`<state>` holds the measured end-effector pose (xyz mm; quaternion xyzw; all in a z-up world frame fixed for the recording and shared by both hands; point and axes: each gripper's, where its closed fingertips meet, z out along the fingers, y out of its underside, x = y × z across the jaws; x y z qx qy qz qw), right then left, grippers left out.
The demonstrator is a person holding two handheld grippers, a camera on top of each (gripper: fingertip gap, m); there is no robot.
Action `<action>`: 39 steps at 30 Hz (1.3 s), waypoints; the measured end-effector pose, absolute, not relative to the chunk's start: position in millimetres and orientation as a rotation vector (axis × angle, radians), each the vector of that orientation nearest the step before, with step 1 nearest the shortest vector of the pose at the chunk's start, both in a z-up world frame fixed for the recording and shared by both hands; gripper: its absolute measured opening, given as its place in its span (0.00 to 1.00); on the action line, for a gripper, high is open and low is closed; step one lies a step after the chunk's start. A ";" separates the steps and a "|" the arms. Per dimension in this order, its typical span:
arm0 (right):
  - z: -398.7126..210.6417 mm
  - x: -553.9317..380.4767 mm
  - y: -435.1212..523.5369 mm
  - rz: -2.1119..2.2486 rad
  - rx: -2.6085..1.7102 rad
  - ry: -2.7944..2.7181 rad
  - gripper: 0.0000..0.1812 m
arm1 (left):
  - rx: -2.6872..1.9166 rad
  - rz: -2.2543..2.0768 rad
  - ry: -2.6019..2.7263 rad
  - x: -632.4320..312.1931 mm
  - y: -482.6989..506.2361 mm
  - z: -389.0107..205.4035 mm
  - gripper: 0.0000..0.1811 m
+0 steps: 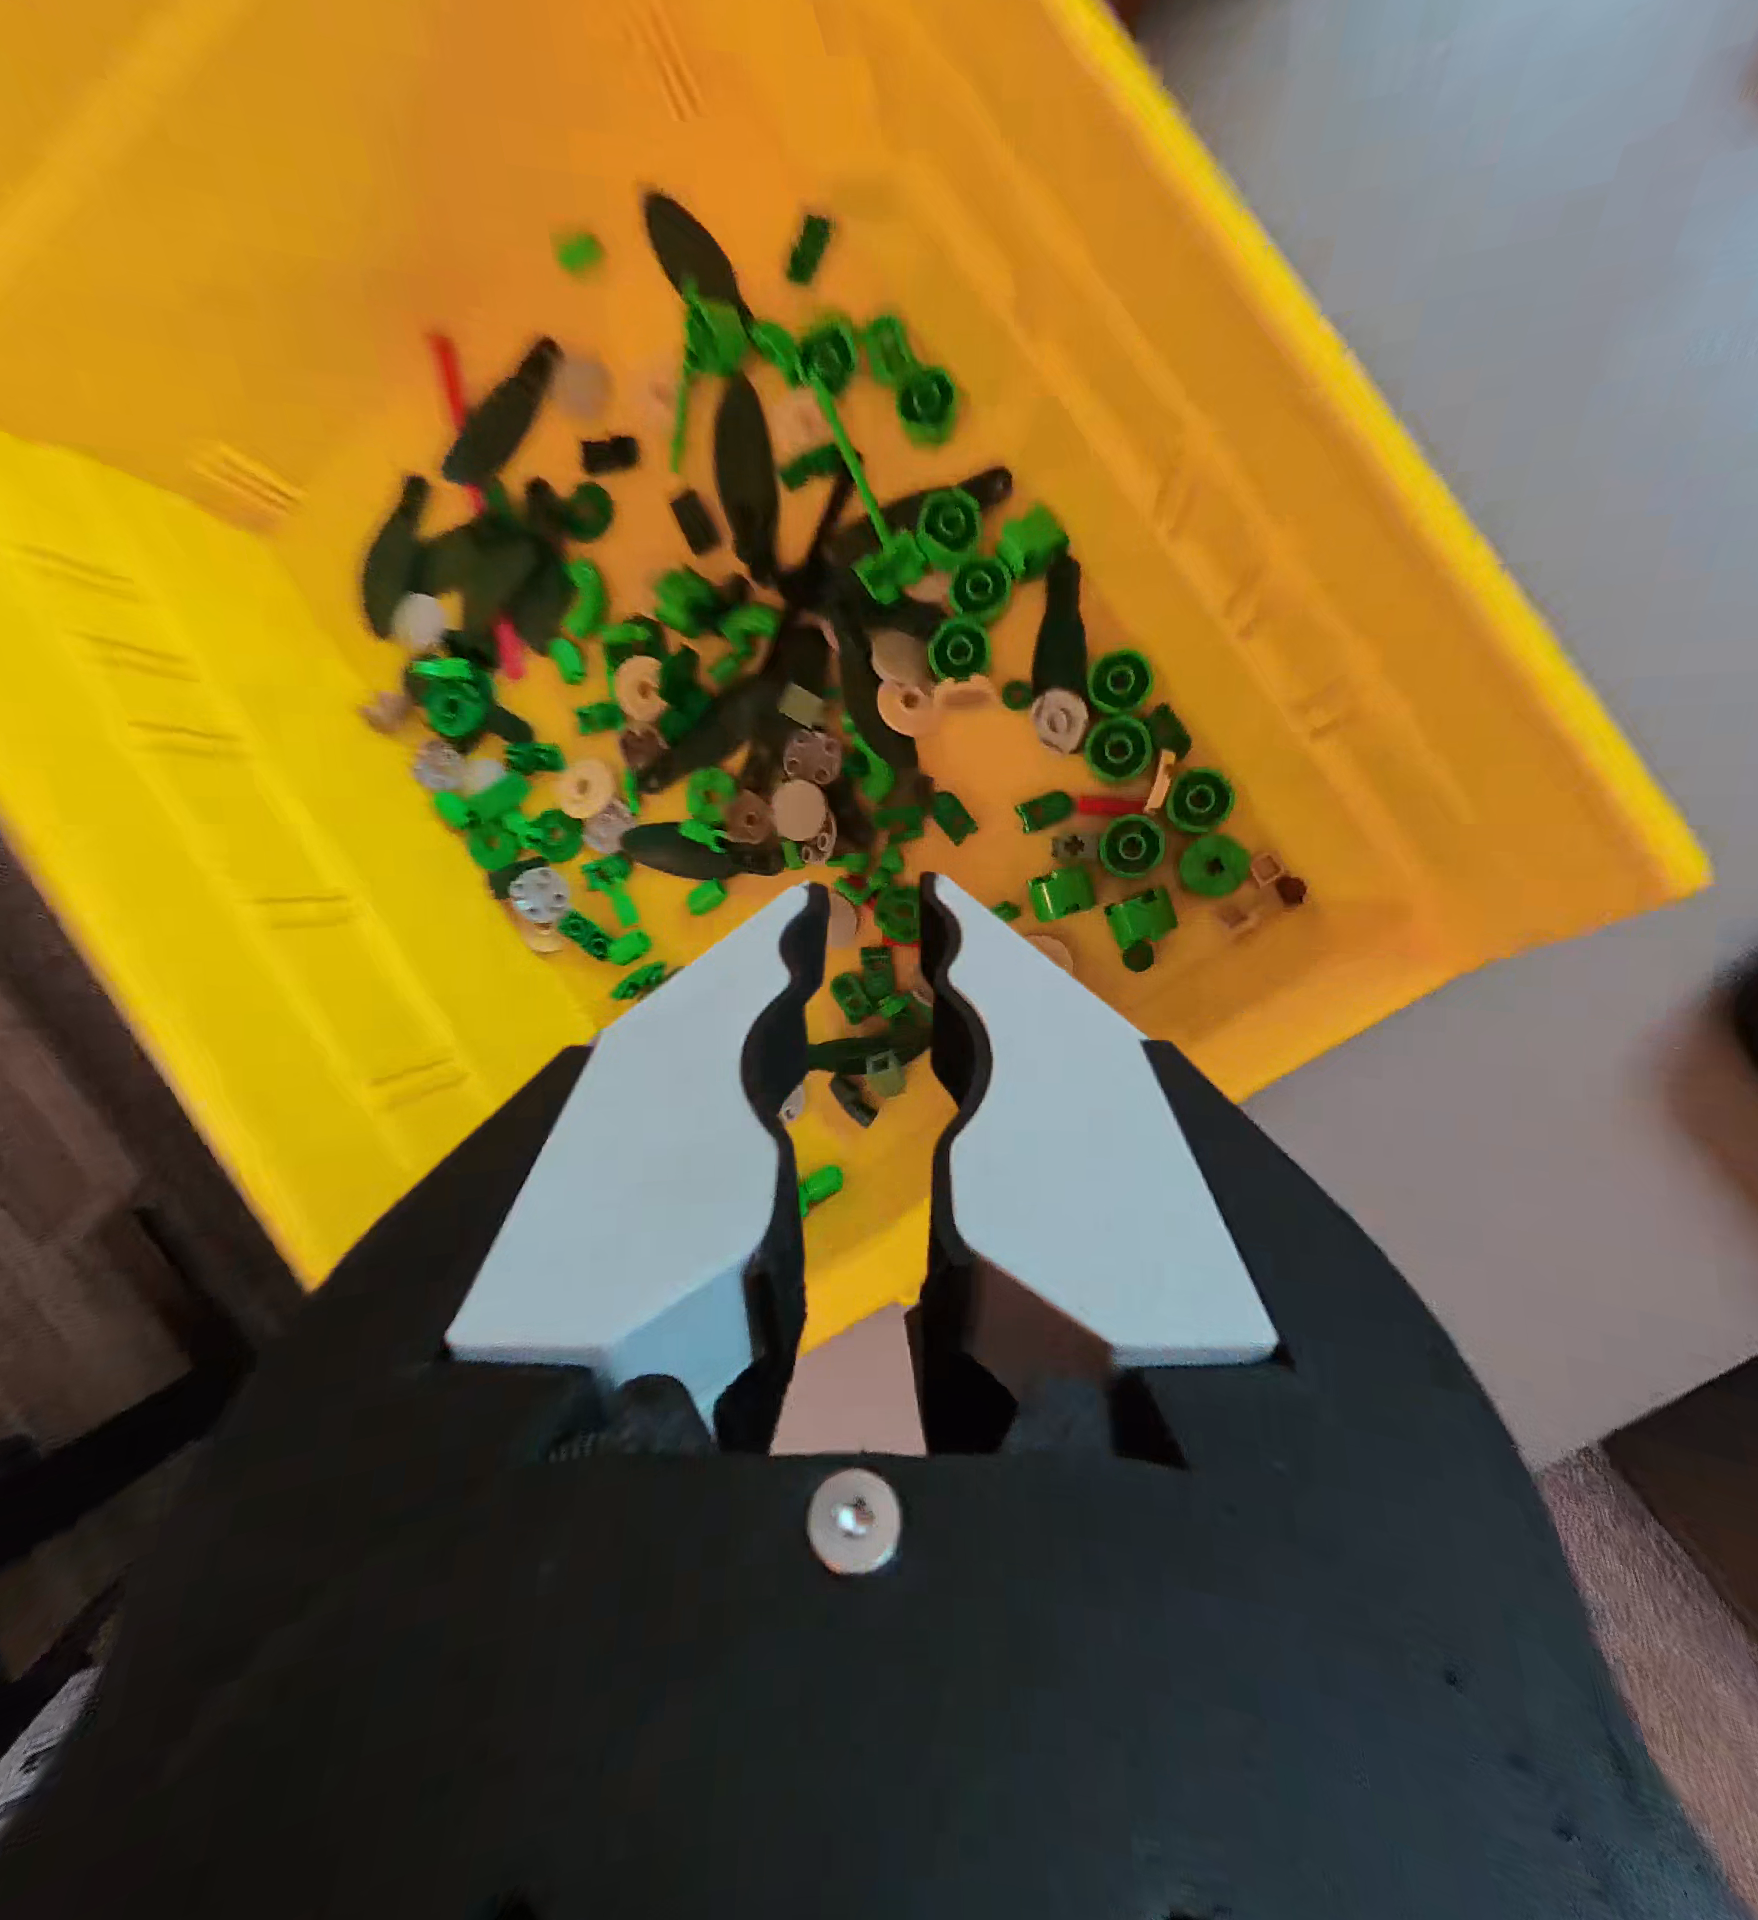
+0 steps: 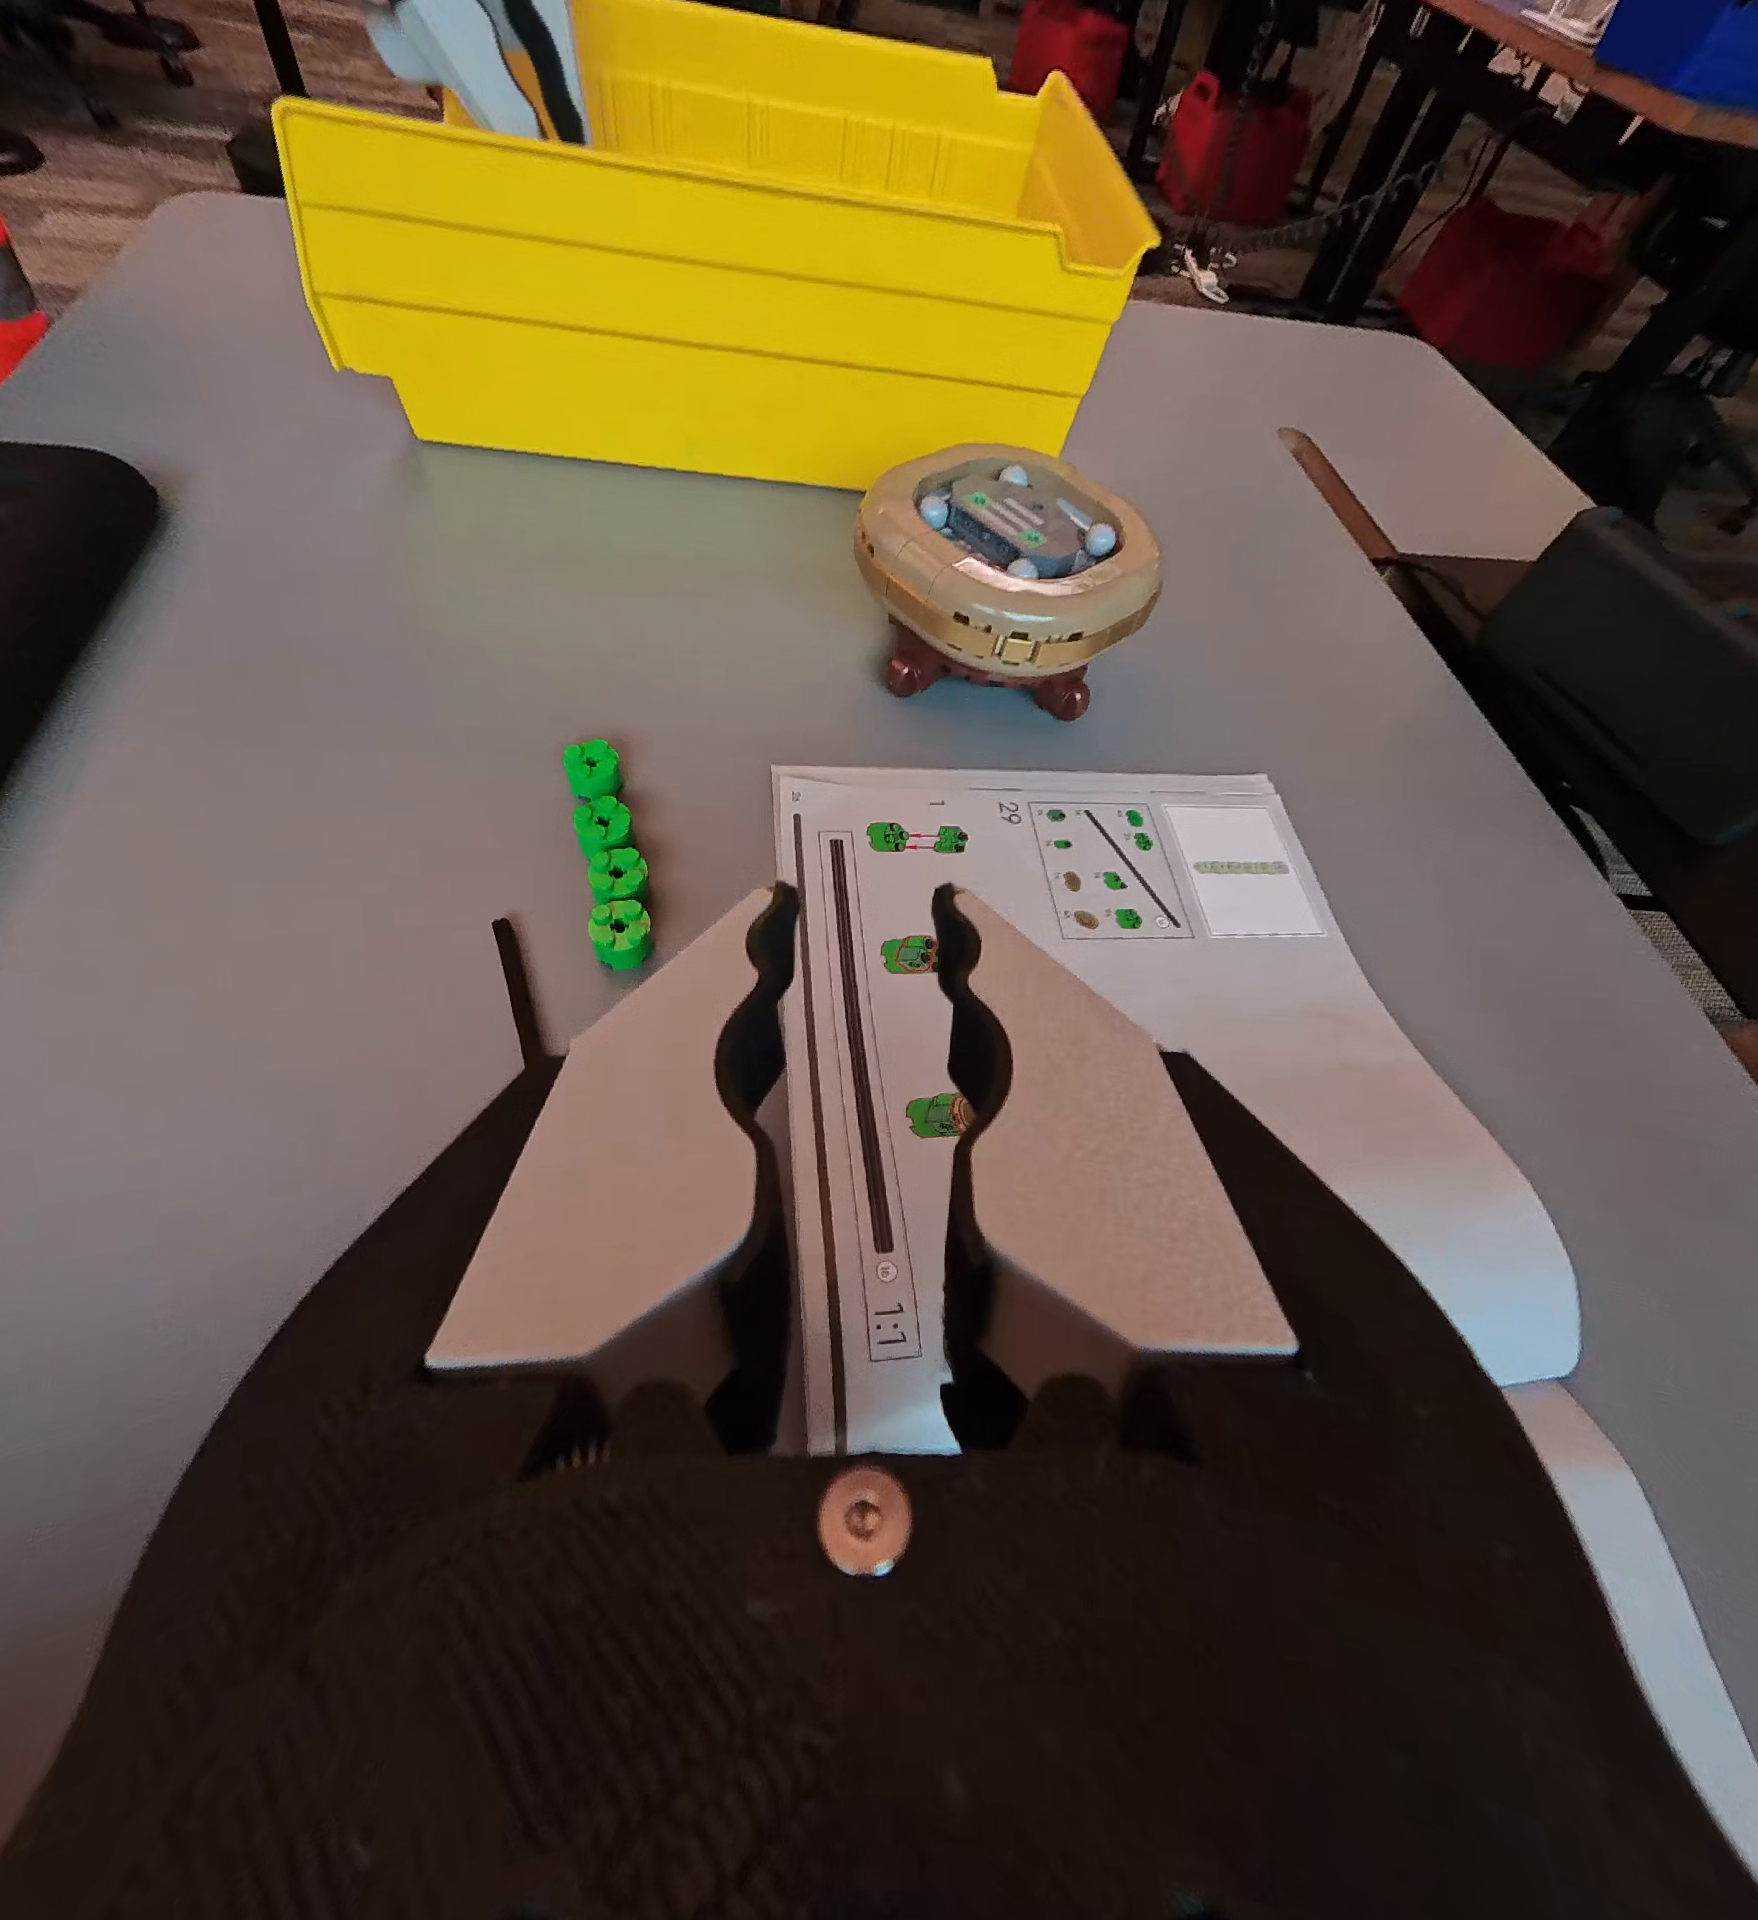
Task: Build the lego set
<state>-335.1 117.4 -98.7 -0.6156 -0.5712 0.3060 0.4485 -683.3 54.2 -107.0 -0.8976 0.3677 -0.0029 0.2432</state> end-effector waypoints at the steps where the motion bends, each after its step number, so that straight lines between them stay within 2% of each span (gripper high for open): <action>1: -100.7 -335.4 116.8 0.753 -1.525 -1.422 0.14 | -2.474 -0.006 1.018 -685.6 57.3 -117.3 0.10; 5: -105.0 -334.5 116.1 0.734 -1.526 -1.442 0.14 | -2.498 -0.048 0.982 -692.6 69.4 -137.3 0.13; 12: -85.9 -326.8 117.0 0.712 -1.524 -1.379 0.14 | -2.394 -0.150 0.988 -688.5 85.4 -119.8 0.19; 20: -33.9 -324.9 84.6 0.746 -1.490 -1.250 0.14 | -2.280 -0.427 1.506 -646.0 34.2 -119.6 0.13; 26: -20.6 -315.9 41.5 0.720 -1.505 -1.215 0.15 | -2.277 -0.339 1.720 -651.5 23.7 -137.7 0.11; 34: -2.1 -287.1 -8.1 0.614 -1.539 -1.194 0.15 | -2.165 -0.286 1.883 -660.4 28.2 -158.7 0.16; 37: 0.8 -280.1 -16.1 0.586 -1.544 -1.178 0.15 | -2.153 -0.305 1.893 -658.8 27.2 -164.1 0.13; 39: 1.1 -278.1 -17.1 0.583 -1.547 -1.165 0.15 | -2.139 -0.318 1.897 -658.3 25.7 -165.8 0.08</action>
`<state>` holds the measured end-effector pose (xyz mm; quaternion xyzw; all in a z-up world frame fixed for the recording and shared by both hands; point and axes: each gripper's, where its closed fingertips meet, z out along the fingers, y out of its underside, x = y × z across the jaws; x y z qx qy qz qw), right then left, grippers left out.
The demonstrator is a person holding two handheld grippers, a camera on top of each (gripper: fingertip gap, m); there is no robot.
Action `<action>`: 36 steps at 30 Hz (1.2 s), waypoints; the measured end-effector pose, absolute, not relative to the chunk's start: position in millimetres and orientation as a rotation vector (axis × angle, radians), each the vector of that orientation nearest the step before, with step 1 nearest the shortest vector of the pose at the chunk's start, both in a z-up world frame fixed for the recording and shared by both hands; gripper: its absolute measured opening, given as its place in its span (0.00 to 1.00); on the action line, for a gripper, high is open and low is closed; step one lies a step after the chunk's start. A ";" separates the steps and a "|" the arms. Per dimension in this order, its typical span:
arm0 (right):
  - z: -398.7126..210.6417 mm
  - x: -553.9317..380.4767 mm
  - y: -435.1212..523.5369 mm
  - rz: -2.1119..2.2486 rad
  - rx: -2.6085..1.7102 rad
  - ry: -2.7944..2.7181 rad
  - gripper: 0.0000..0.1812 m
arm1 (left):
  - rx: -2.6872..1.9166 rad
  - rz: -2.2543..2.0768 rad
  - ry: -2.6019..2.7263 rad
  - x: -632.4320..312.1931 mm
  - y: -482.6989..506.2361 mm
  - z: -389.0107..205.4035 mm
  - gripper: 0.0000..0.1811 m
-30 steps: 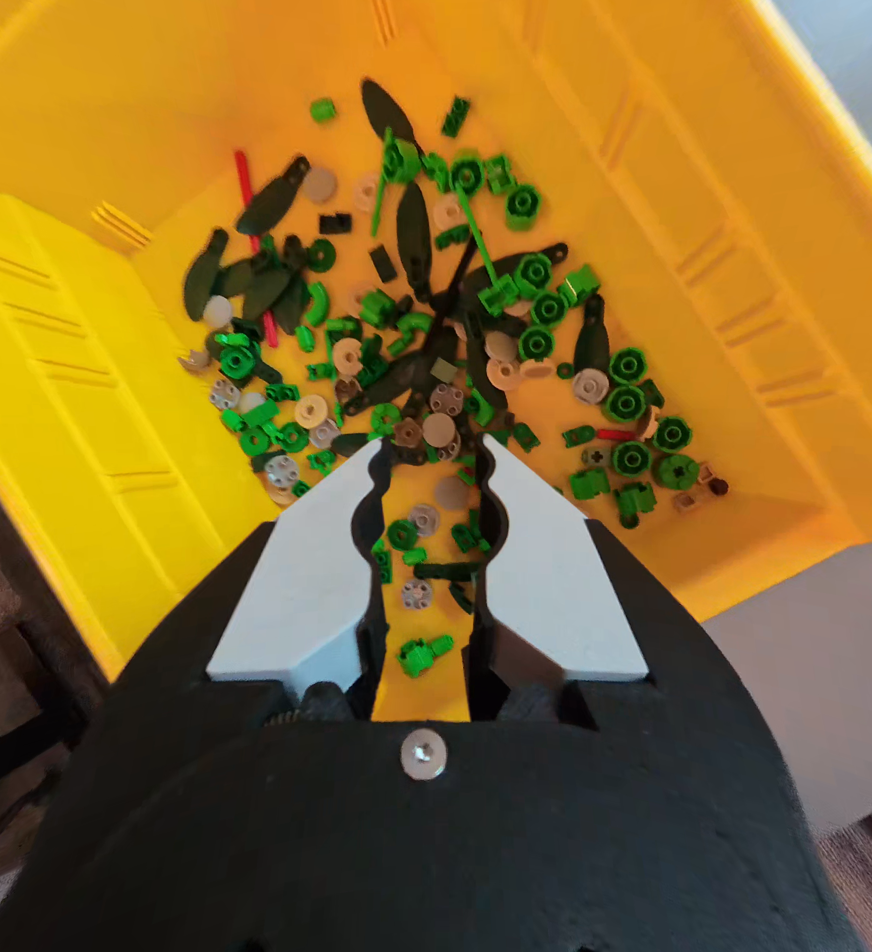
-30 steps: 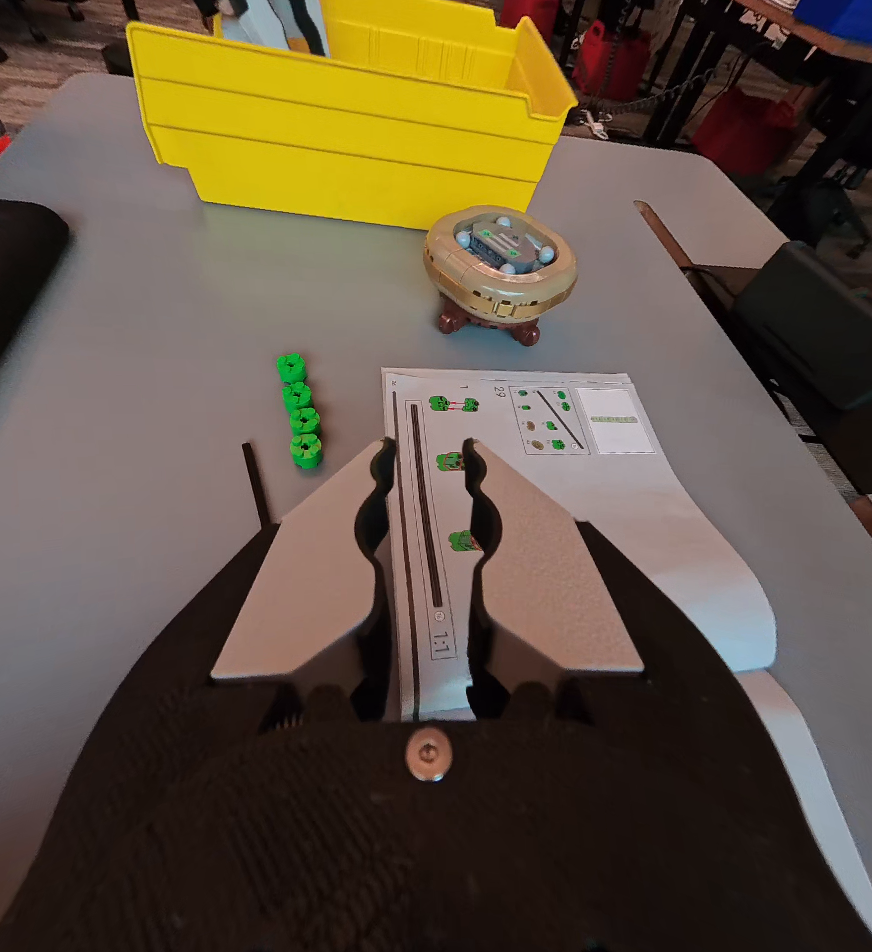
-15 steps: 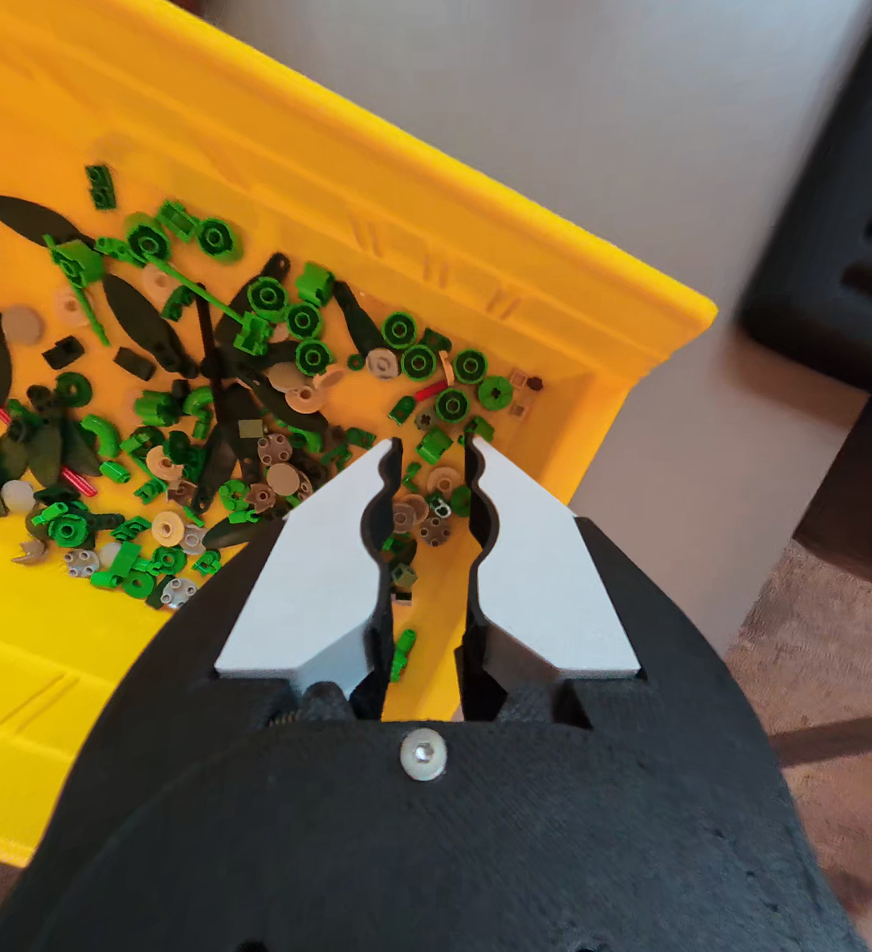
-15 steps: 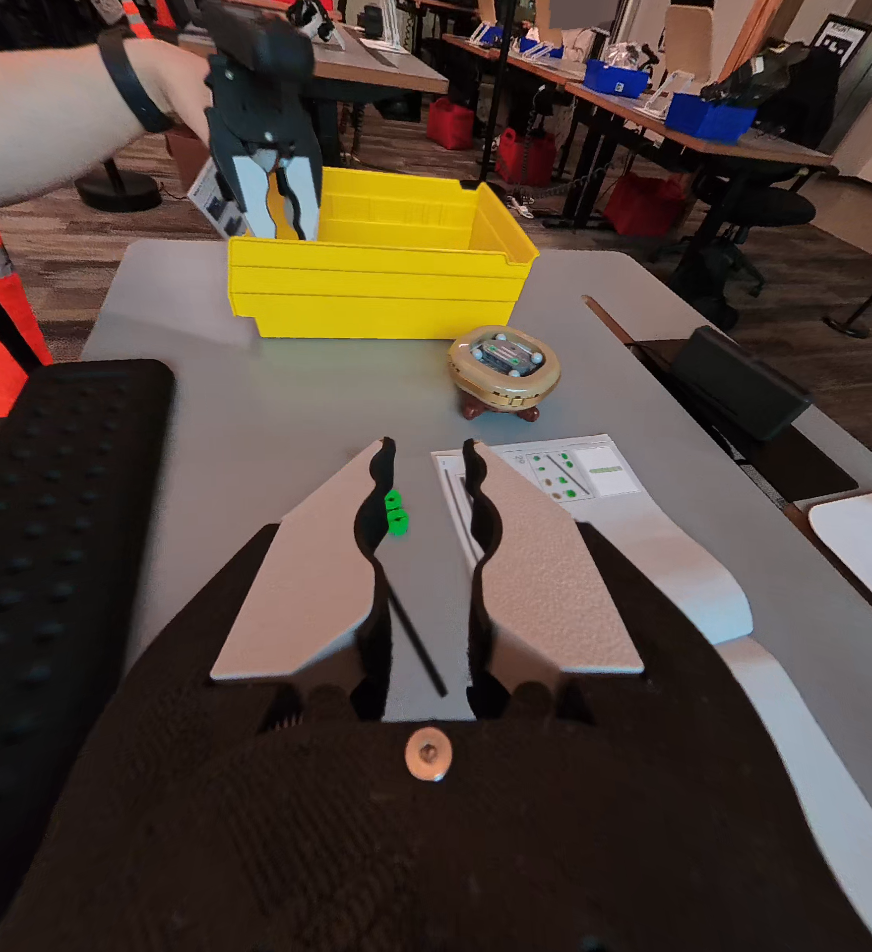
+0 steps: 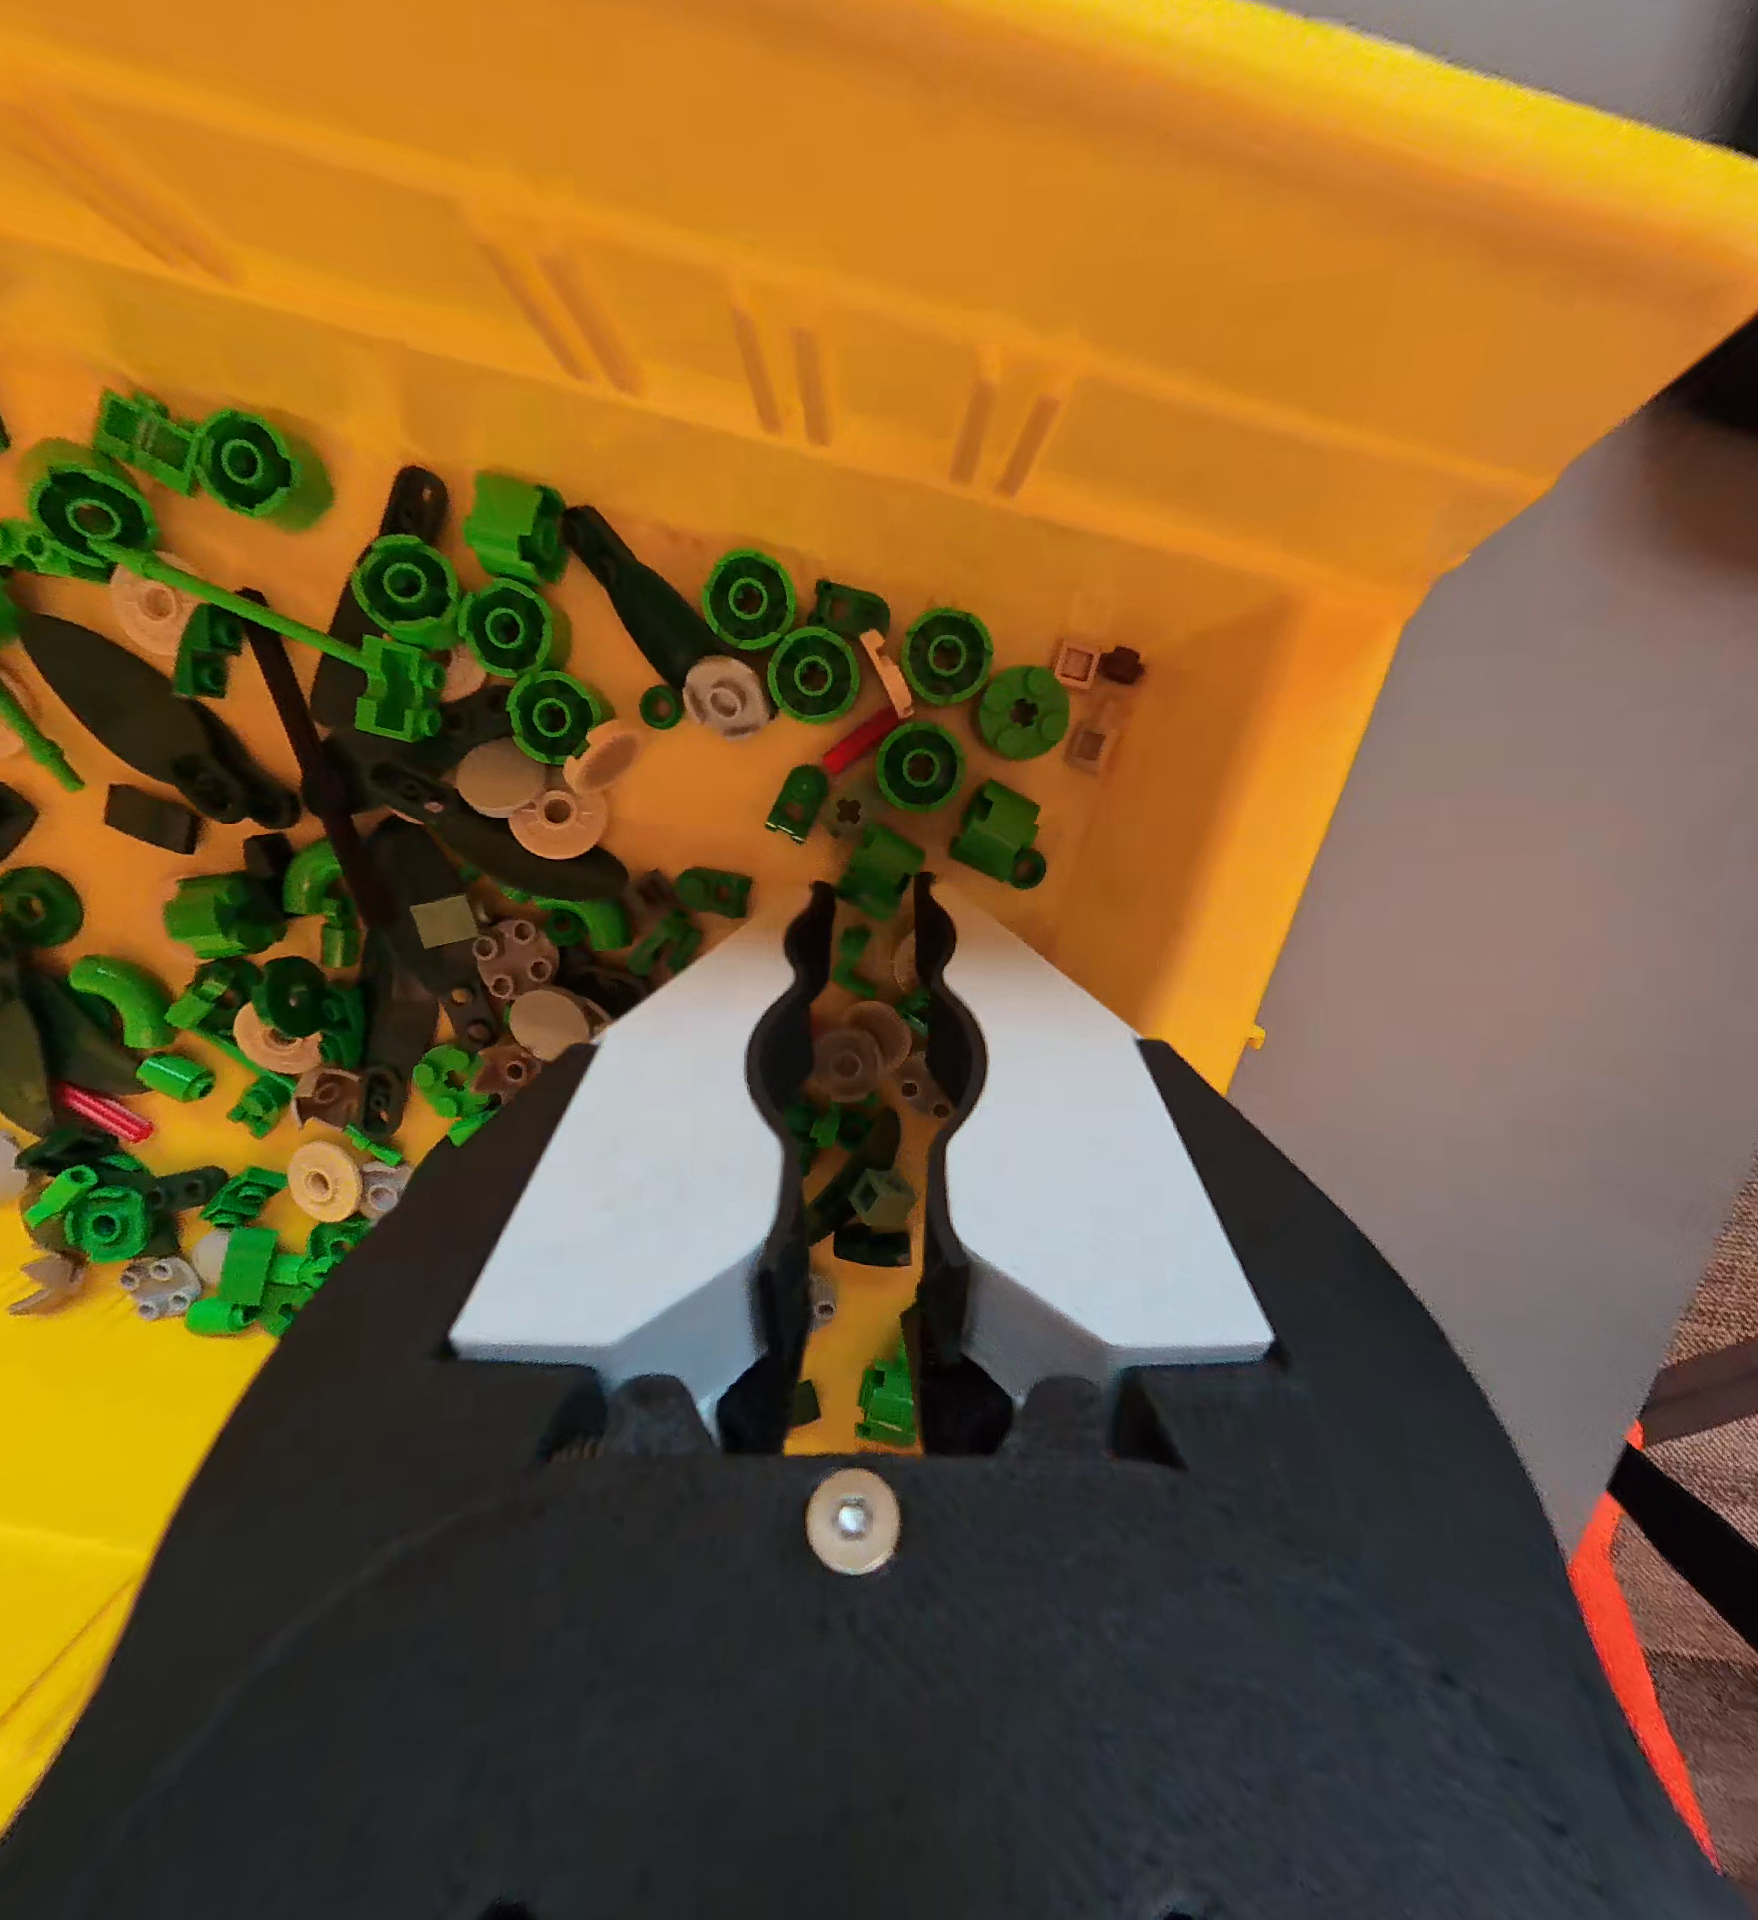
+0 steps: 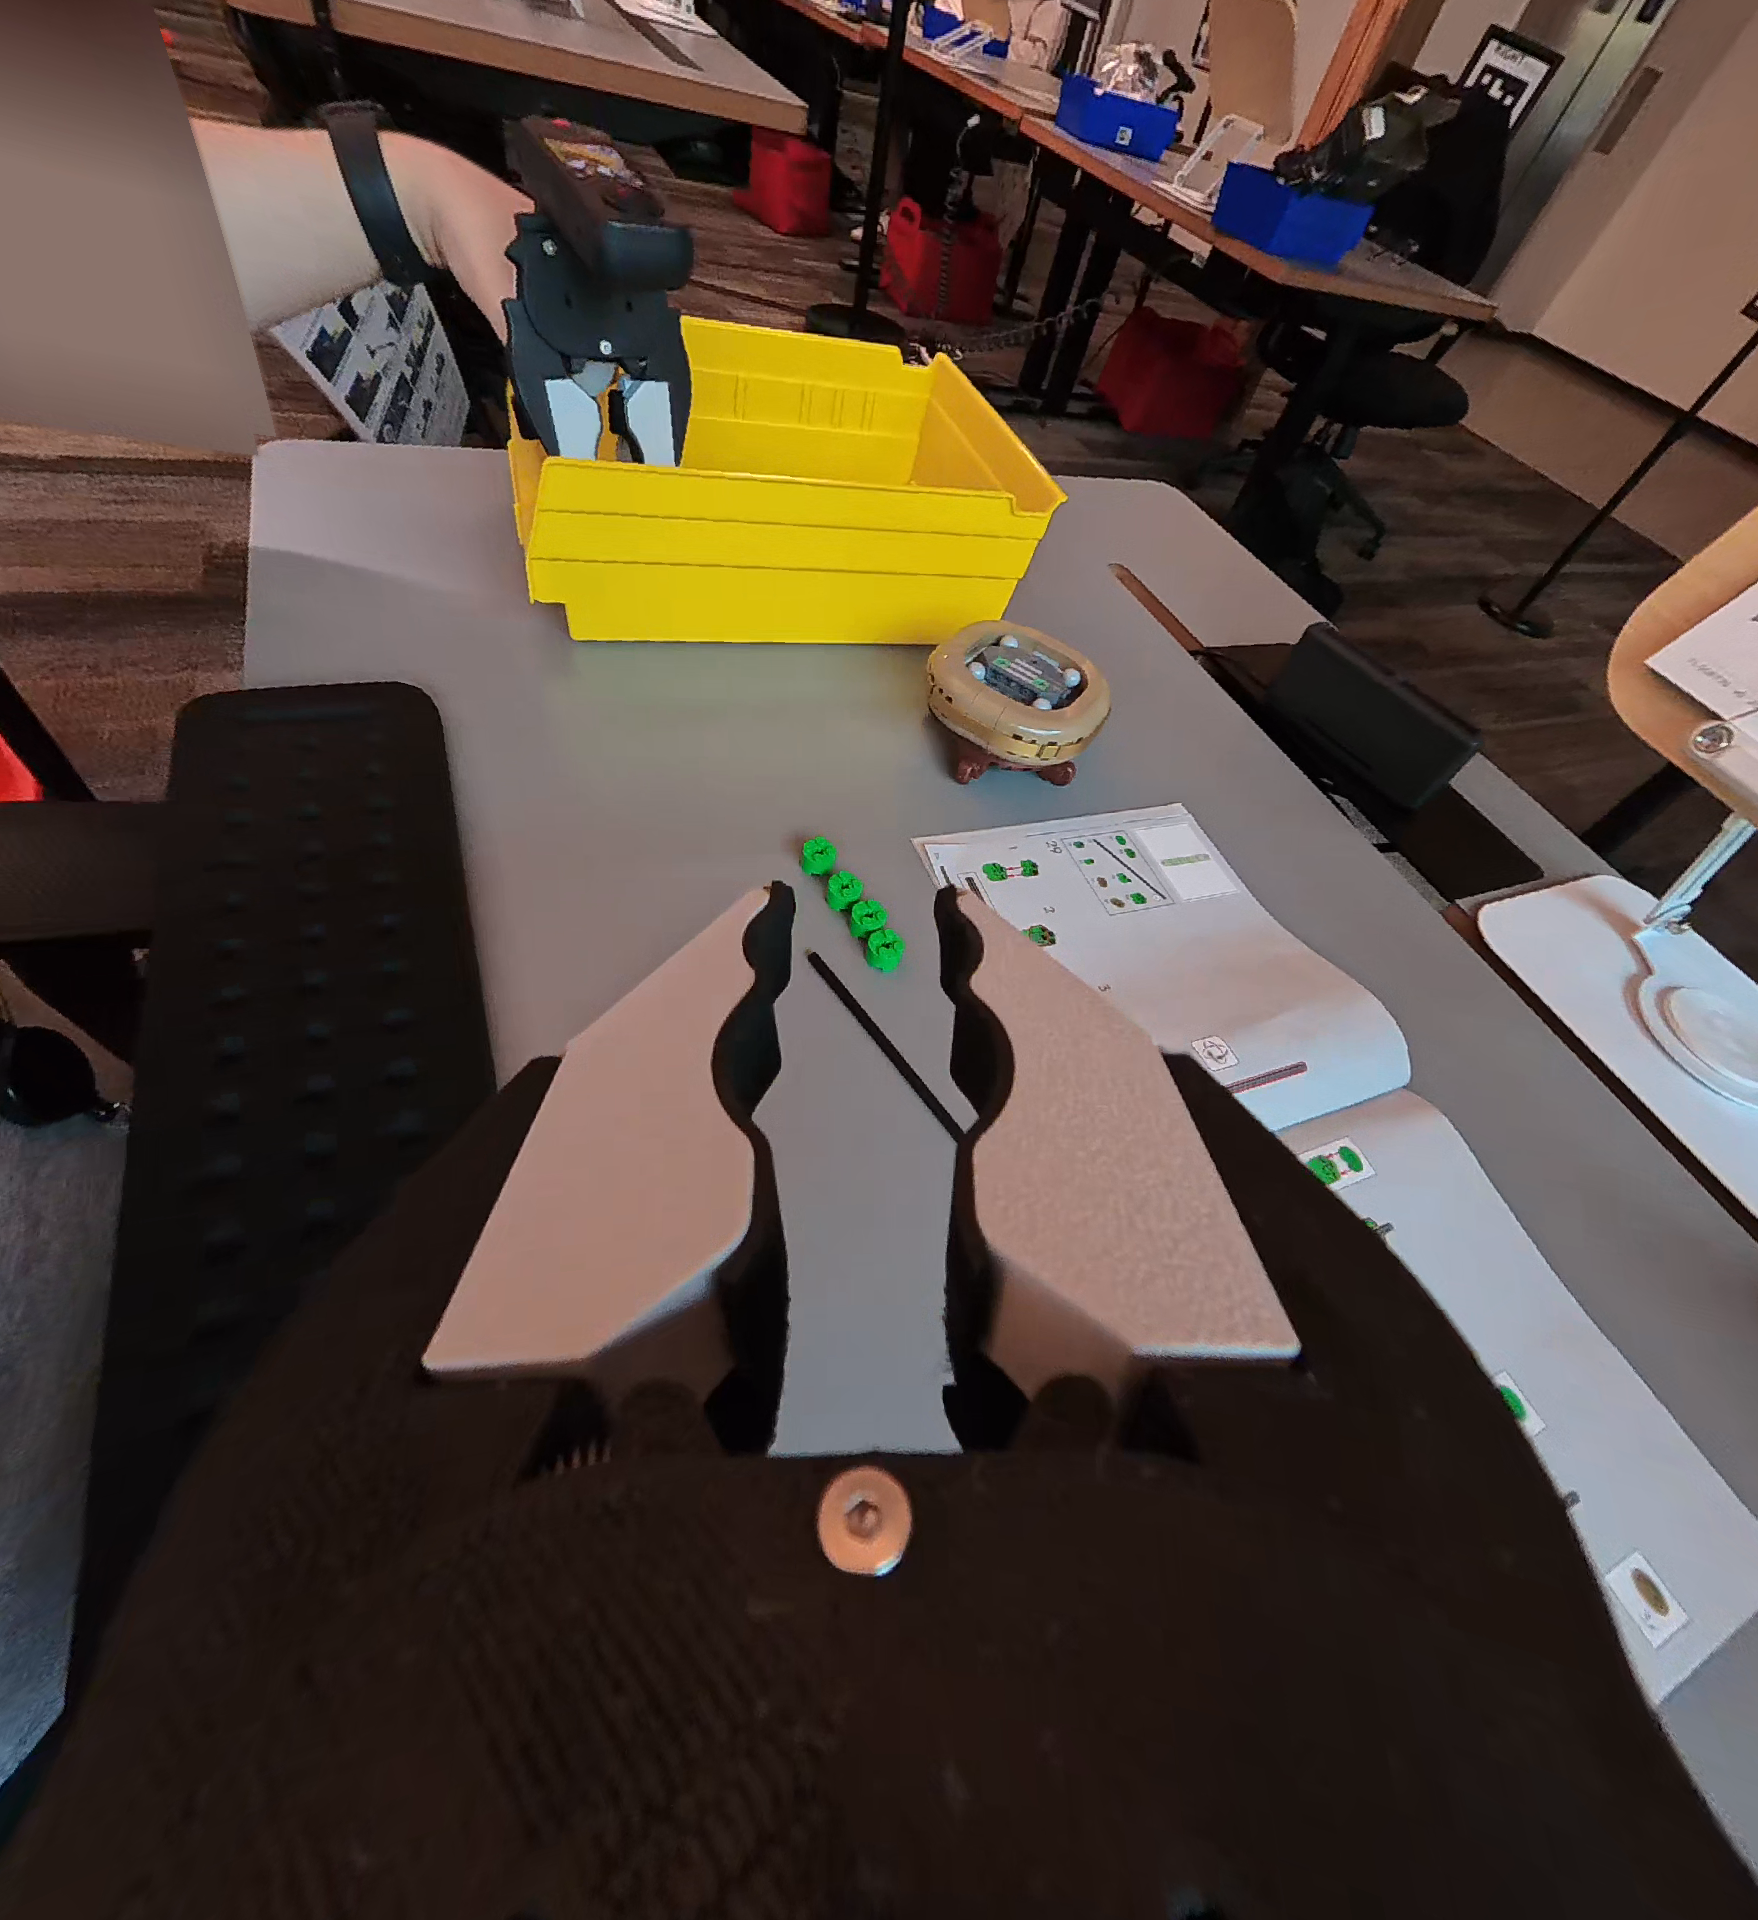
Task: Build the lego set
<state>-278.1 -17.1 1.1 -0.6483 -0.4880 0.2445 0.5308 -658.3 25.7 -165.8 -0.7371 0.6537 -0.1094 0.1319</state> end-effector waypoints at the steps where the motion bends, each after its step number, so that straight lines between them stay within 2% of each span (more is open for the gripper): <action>1: 1.0 -278.6 -16.9 0.591 -1.548 -1.159 0.15 | -2.126 -0.318 1.884 -657.7 26.6 -164.4 0.07; 4: -1.8 -285.5 -12.1 0.620 -1.553 -1.151 0.15 | -2.062 -0.314 1.781 -655.3 33.4 -148.2 0.07; 7: -1.9 -311.8 -7.2 0.727 -1.544 -1.137 0.15 | -1.911 -0.250 1.562 -643.7 48.5 -101.4 0.07; 11: 18.7 -380.9 -11.9 1.163 -1.518 -1.067 0.16 | -1.488 -0.277 1.357 -576.3 30.3 -5.4 0.06; 14: 38.3 -425.5 -6.8 1.524 -1.543 -0.966 0.20 | -1.236 -0.178 1.396 -520.2 5.6 24.9 0.06; 17: 46.1 -451.8 -1.4 1.654 -1.533 -0.990 0.19 | -1.140 -0.104 1.464 -479.3 -2.5 21.1 0.06; 23: 19.7 -452.5 2.2 1.524 -1.667 -1.158 0.20 | -1.111 -0.119 1.485 -443.1 -6.0 13.9 0.06; 24: 19.2 -450.4 1.5 1.524 -1.666 -1.176 0.19 | -1.105 -0.118 1.493 -439.0 -6.6 12.6 0.06; 26: 19.9 -446.1 -6.8 1.559 -1.651 -1.251 0.08 | -1.090 -0.094 1.505 -432.8 -5.1 10.9 0.06; 36: 14.1 -432.3 -8.6 1.454 -1.592 -1.354 0.07 | -1.092 -0.144 1.509 -420.0 -3.9 10.9 0.06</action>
